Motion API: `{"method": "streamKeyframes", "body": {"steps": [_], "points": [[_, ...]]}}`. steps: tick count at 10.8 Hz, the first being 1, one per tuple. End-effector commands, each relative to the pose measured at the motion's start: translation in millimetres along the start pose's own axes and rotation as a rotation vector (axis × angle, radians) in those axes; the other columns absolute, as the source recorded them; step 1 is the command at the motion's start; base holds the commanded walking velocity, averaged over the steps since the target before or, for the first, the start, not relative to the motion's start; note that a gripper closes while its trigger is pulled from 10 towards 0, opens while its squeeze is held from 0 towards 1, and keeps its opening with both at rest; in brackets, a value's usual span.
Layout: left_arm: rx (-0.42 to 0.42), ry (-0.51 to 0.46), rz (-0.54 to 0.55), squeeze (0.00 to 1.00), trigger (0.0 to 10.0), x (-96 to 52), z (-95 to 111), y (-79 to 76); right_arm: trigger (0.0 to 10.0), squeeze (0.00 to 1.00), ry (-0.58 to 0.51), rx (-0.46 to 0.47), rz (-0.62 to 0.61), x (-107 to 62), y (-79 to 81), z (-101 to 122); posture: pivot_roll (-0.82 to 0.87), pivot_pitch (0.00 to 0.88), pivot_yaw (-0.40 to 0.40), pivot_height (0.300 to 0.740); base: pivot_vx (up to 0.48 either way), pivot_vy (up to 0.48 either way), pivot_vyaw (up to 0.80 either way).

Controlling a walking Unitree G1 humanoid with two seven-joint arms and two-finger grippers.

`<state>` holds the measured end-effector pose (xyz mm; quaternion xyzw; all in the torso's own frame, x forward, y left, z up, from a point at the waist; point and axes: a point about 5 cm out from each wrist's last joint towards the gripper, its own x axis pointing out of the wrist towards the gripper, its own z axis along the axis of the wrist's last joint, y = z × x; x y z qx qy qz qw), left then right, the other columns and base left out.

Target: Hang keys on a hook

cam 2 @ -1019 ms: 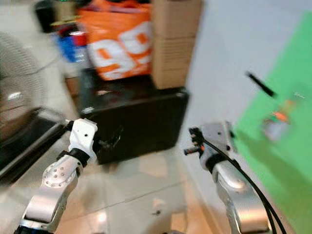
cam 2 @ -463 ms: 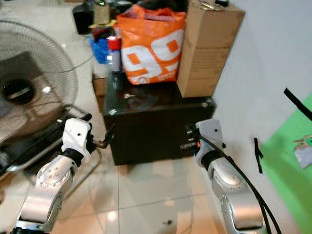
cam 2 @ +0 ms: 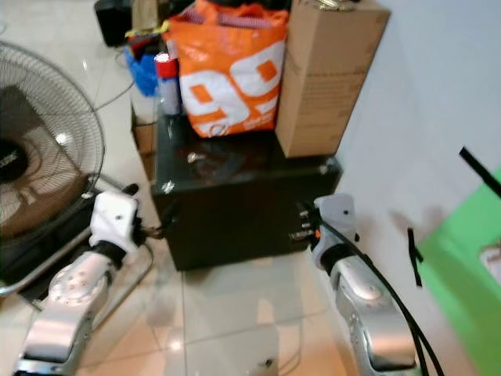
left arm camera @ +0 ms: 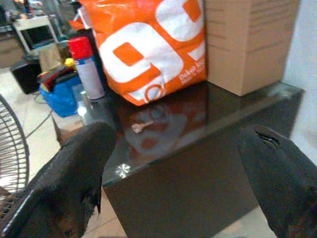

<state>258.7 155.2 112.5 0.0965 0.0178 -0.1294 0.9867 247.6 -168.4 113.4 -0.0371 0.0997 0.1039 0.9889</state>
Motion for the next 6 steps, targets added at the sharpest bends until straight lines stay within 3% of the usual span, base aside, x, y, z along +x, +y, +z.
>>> {"method": "streamKeyframes", "body": {"steps": [1,5,6], "points": [[-0.005,-0.013,-0.003,0.0,10.0,-0.4,3.7,-3.2,10.0,1.0,-0.019,0.001,0.001,-1.7,-3.4,0.9,-0.01,0.0,-0.044,0.74,0.3,0.0,0.0],[-0.01,-0.015,-0.002,0.0,10.0,-1.6,4.1,-5.6,10.0,1.0,-0.002,-0.043,-0.006,-1.3,-8.3,1.0,-0.01,0.0,-0.054,0.74,0.294,0.0,0.0],[-0.01,-0.017,0.0,0.0,10.0,-1.5,4.7,-5.5,10.0,1.0,0.002,-0.037,-0.019,-0.1,-9.7,0.3,-0.01,0.0,-0.056,0.74,0.296,0.0,0.55]]}}
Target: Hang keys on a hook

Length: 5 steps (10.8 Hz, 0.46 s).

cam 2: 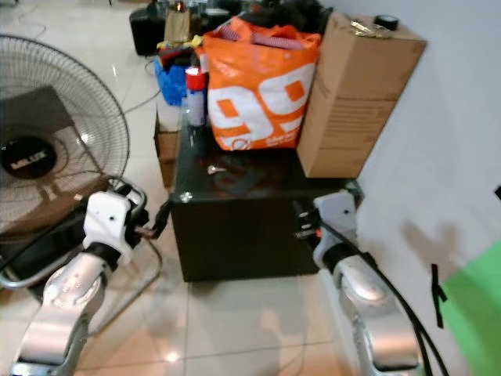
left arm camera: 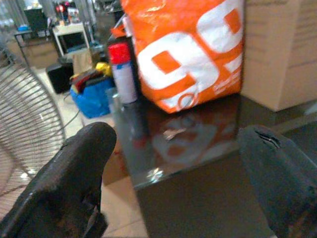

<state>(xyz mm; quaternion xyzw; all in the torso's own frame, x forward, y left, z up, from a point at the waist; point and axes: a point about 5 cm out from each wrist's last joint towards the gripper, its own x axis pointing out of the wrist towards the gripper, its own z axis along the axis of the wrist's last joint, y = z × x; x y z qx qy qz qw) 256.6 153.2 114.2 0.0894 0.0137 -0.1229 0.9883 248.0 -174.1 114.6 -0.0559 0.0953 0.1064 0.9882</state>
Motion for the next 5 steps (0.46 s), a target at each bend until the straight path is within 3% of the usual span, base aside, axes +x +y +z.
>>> {"method": "streamKeyframes", "body": {"steps": [1,3,5], "points": [[0.004,-0.01,-0.012,0.0,10.0,0.5,3.4,-3.0,10.0,1.0,0.006,0.012,-0.012,1.6,-3.4,0.3,-0.01,0.0,-0.06,0.74,0.292,0.0,0.8],[0.008,-0.014,0.004,0.0,10.0,0.1,5.6,-0.7,10.0,1.0,-0.007,0.026,0.009,2.5,-0.5,2.4,0.0,0.0,-0.07,0.74,0.296,0.0,0.66],[0.011,-0.011,0.013,0.0,10.0,-2.2,5.6,0.2,10.0,1.0,-0.008,0.03,-0.002,4.2,1.0,3.6,0.0,0.0,-0.076,0.74,0.294,0.0,0.0]]}}
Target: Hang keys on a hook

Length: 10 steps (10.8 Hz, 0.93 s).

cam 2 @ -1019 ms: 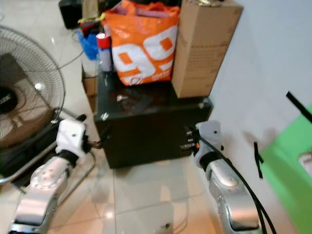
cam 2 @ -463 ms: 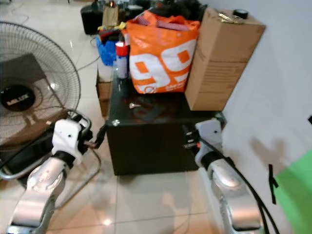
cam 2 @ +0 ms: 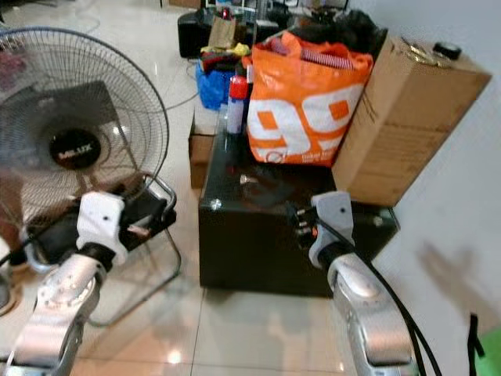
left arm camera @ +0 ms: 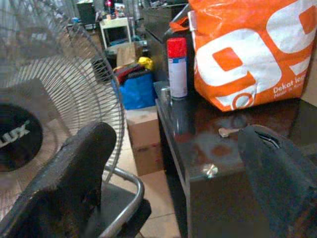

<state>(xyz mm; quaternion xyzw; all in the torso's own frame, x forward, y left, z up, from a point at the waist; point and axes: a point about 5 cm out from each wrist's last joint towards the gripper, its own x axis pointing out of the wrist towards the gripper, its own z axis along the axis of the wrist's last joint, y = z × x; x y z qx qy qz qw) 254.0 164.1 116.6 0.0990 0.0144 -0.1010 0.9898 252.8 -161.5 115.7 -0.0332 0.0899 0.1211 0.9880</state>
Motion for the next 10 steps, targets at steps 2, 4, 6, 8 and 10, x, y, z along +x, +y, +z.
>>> {"method": "streamKeyframes", "body": {"steps": [2,4,6,8,10], "points": [[-0.005,-0.017,-0.032,0.0,10.0,2.8,6.1,-9.6,10.0,1.0,0.024,-0.029,-0.089,0.4,-17.1,0.6,0.0,0.0,-0.075,0.74,0.294,0.0,0.0],[-0.008,-0.019,-0.037,0.0,10.0,3.2,7.0,-9.4,10.0,1.0,0.028,-0.01,-0.1,-0.2,-18.3,-0.4,0.0,0.0,-0.074,0.74,0.294,0.0,0.0],[-0.009,-0.018,-0.039,0.0,10.0,3.6,7.2,-9.6,10.0,1.0,0.018,-0.009,-0.084,-1.0,-15.1,0.9,0.0,0.0,-0.069,0.74,0.292,0.0,0.0],[-0.008,-0.016,-0.042,0.0,10.0,3.7,7.4,-9.8,10.0,0.2,0.021,-0.011,-0.086,-1.0,-14.9,0.7,0.0,0.0,-0.068,0.74,0.294,0.0,0.0],[-0.008,-0.013,-0.047,0.0,10.0,3.2,7.0,-9.6,10.0,0.0,0.024,-0.004,-0.094,-1.2,-14.6,-0.3,0.0,0.0,-0.066,0.74,0.292,0.0,0.0]]}}
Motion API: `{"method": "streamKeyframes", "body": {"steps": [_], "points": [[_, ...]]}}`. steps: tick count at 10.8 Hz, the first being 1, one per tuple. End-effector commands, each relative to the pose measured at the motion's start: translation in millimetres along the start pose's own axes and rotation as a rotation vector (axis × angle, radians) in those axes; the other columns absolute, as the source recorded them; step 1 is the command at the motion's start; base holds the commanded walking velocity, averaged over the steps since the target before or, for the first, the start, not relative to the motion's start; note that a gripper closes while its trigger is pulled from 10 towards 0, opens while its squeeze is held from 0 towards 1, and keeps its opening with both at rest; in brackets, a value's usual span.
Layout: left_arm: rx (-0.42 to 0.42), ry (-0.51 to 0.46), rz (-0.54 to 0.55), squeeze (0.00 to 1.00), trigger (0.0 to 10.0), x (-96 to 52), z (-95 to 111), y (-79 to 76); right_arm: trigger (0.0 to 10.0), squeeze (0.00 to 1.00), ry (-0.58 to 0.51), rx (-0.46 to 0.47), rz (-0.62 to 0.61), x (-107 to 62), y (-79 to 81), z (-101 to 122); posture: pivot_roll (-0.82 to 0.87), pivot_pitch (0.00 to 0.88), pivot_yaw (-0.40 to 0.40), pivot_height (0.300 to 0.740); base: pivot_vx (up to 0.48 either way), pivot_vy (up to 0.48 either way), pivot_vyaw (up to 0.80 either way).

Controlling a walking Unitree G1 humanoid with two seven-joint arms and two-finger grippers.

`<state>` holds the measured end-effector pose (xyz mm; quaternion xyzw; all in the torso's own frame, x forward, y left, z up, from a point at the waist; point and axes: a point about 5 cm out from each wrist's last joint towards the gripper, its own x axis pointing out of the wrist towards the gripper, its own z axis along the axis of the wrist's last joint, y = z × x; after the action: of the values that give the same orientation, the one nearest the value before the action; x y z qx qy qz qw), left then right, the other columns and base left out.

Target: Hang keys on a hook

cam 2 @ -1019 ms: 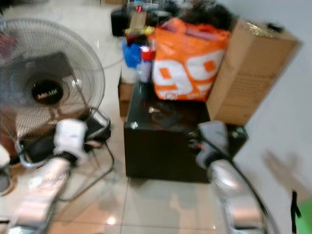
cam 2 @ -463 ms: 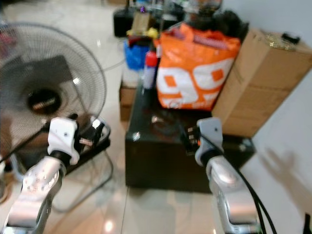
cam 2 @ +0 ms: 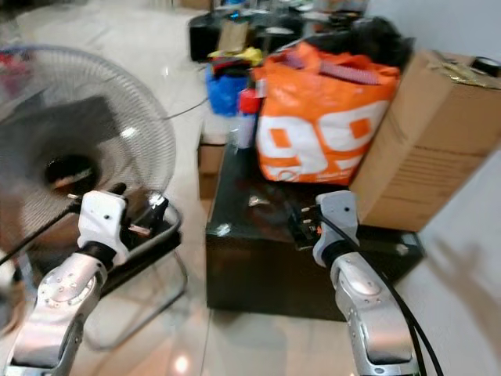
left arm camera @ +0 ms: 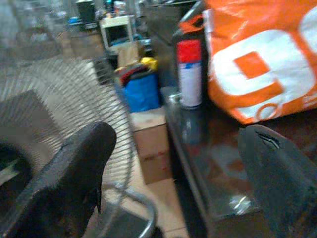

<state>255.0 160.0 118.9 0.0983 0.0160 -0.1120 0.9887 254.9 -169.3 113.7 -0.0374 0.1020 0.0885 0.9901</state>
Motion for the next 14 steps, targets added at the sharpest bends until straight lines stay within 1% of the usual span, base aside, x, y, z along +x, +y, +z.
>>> {"method": "streamKeyframes", "body": {"steps": [1,2,3,8,11,14], "points": [[-0.007,-0.013,-0.029,0.0,10.0,1.8,3.8,-7.0,10.0,0.0,0.001,0.0,-0.013,-1.5,-5.6,1.6,0.0,0.0,-0.064,0.74,0.296,0.0,-0.8],[-0.008,-0.013,-0.032,0.0,10.0,1.8,3.9,-7.3,10.0,0.0,0.003,-0.013,-0.014,-2.0,-5.5,0.9,0.0,0.0,-0.063,0.74,0.292,0.0,-0.8],[-0.008,-0.012,-0.034,0.0,10.0,1.9,3.9,-7.2,10.0,0.0,0.005,-0.035,-0.03,-2.0,-7.2,0.0,0.0,0.0,-0.063,0.74,0.296,0.0,0.0],[-0.014,-0.013,-0.045,0.0,10.0,4.3,4.6,-7.8,10.0,0.0,0.014,-0.027,-0.029,-0.9,-8.0,-1.8,0.0,0.0,-0.059,0.74,0.297,0.0,0.0],[-0.017,-0.013,-0.045,0.0,10.0,3.7,4.5,-7.2,10.0,0.0,0.03,-0.043,-0.032,0.2,-8.1,-4.1,0.0,0.0,-0.063,0.74,0.312,0.0,-0.59],[-0.02,-0.011,-0.044,0.0,10.0,3.3,3.8,-8.0,10.0,0.0,0.028,-0.061,-0.034,0.5,-9.7,-3.5,0.0,0.0,-0.066,0.74,0.311,0.0,0.0]]}}
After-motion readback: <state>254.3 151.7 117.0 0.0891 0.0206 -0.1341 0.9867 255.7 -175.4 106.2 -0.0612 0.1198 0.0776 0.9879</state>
